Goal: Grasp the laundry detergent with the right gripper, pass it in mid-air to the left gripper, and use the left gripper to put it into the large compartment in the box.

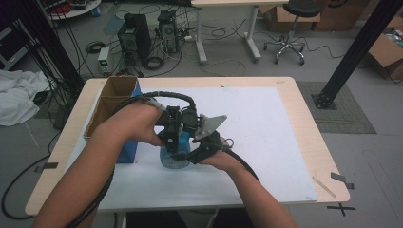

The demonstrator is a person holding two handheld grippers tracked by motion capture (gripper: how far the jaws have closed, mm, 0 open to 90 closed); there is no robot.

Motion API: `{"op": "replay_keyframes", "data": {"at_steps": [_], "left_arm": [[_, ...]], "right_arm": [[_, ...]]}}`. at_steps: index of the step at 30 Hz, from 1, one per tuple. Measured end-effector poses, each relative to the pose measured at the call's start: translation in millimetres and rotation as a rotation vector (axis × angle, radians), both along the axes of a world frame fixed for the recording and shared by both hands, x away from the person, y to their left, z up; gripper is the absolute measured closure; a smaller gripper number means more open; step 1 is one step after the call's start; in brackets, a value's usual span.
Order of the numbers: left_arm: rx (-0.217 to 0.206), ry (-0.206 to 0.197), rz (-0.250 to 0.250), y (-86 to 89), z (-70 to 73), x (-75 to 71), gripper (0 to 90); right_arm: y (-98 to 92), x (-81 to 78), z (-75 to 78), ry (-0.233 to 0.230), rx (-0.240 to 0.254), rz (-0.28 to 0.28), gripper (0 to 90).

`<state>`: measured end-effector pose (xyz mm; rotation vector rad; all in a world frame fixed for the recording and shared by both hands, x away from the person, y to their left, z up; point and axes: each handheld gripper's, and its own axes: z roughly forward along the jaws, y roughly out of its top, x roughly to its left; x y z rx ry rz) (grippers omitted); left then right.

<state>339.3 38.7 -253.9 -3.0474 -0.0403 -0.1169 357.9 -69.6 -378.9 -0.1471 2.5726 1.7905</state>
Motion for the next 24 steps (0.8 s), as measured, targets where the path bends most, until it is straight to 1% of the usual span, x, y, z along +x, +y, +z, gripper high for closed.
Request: {"op": "replay_keyframes", "data": {"at_steps": [2, 6, 7, 9, 10, 11, 12, 14, 15, 16, 21, 23, 24], "left_arm": [[0.002, 0.004, 0.000, -0.3, 0.4, 1.0, 38.4], [-0.002, 0.009, -0.002, -0.9, 1.1, 2.4, 38.4], [-0.002, 0.008, -0.002, -1.1, 1.3, 2.4, 38.4], [-0.004, 0.007, 0.003, -1.4, 2.3, 2.4, 38.4], [0.000, 0.009, 0.003, -1.6, 3.6, 3.0, 38.4], [-0.003, 0.009, 0.002, -1.3, 3.9, 3.4, 38.4], [-0.006, 0.008, 0.004, -0.9, 4.7, 3.9, 38.4], [-0.009, 0.008, 0.008, 0.5, 6.4, 5.1, 38.4], [-0.014, 0.007, 0.012, 1.3, 6.8, 5.6, 38.3], [-0.008, 0.012, 0.017, 2.2, 8.2, 6.8, 38.4], [-0.006, 0.014, 0.040, 7.2, 11.6, 9.6, 38.4], [0.000, 0.017, 0.053, 10.3, 14.2, 10.6, 38.3], [0.001, 0.018, 0.055, 12.0, 15.6, 11.4, 38.3]], "right_arm": [[-3.7, 0.8, 1.9, 0.008, -0.007, -0.010, 34.3], [-7.7, 1.7, 4.1, -0.002, -0.004, -0.015, 30.0], [-9.2, 0.7, 4.5, 0.008, -0.017, -0.024, 28.0], [-10.2, 0.5, 4.7, 0.019, -0.028, -0.027, 25.0], [-10.5, 0.8, 4.7, 0.013, -0.033, -0.027, 23.2], [-11.2, 1.0, 5.2, 0.012, -0.039, -0.027, 21.7], [-11.7, 0.5, 5.5, 0.020, -0.038, -0.026, 21.2], [-13.1, 0.1, 6.7, 0.015, -0.046, -0.026, 18.9], [-14.1, -0.5, 7.6, 0.022, -0.058, -0.028, 16.9], [-14.8, -0.6, 8.2, 0.023, -0.067, -0.028, 15.6], [-20.5, -1.0, 14.3, 0.012, -0.129, -0.032, 9.9], [-23.2, 0.0, 17.6, 0.014, -0.168, -0.032, 5.3], [-25.4, 1.0, 20.1, 0.012, -0.197, -0.035, 3.4]]}}
